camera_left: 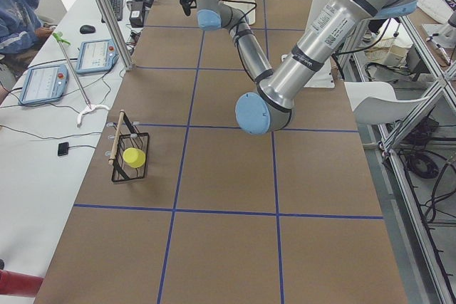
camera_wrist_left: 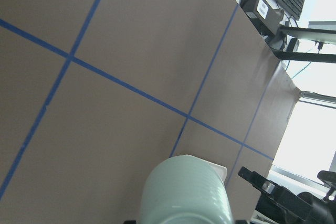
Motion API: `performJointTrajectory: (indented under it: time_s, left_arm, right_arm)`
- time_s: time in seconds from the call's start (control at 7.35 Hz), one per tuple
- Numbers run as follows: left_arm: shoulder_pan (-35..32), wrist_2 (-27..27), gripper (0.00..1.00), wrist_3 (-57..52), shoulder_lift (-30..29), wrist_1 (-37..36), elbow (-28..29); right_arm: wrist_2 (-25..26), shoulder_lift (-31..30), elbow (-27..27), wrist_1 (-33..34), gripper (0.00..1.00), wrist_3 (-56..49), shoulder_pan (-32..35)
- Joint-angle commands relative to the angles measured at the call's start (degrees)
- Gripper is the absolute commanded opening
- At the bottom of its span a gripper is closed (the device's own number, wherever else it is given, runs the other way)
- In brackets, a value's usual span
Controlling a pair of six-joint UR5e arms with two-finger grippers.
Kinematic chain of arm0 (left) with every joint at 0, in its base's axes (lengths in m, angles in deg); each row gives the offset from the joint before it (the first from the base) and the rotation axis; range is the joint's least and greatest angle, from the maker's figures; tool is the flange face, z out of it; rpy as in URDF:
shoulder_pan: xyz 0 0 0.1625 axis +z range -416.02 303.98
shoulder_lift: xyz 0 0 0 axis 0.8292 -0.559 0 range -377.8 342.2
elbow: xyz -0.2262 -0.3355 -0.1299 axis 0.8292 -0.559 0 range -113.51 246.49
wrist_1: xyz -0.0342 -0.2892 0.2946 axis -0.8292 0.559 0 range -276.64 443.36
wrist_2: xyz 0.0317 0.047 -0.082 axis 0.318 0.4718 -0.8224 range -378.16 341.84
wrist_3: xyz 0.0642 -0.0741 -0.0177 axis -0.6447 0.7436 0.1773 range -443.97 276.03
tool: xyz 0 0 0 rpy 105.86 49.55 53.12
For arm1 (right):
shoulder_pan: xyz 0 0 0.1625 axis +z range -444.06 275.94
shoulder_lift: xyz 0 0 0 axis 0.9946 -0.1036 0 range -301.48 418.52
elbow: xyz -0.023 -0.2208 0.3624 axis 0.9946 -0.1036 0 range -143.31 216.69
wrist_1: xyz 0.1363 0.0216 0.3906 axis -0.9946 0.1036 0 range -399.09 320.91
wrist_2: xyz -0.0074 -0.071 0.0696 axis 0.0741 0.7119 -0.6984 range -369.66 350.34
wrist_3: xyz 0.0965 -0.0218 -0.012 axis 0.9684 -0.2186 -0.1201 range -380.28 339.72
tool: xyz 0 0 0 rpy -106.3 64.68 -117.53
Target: Left arm grabs green cup and hands to right arm on tray
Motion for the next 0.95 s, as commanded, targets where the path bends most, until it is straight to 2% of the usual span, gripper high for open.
performJointTrajectory:
  time_s: [0.0,0.14,0.27,0.54,0.82]
  left_arm:
    - [2.81,4.74,0.0,12.03,0.32,14.41,0.35]
    - [4.57,9.03,0.0,18.53,0.58,20.93,0.44]
    - [6.07,12.12,0.0,22.94,0.58,25.43,0.26]
    - [6.61,13.56,0.0,27.89,0.67,30.46,-0.09]
    - [7.48,15.23,0.0,30.02,1.89,34.34,0.09]
  right_arm:
    - [0.47,1.61,-0.04,-15.32,0.99,18.82,-1.55]
    - [4.21,2.5,-0.04,-23.82,0.98,29.43,-3.38]
    - [9.99,2.42,-0.21,-30.69,0.97,35.45,-7.31]
    - [13.03,2.5,-0.3,-36.44,0.95,36.13,-11.47]
    - [19.95,2.94,-0.56,-45.75,0.94,43.92,-15.15]
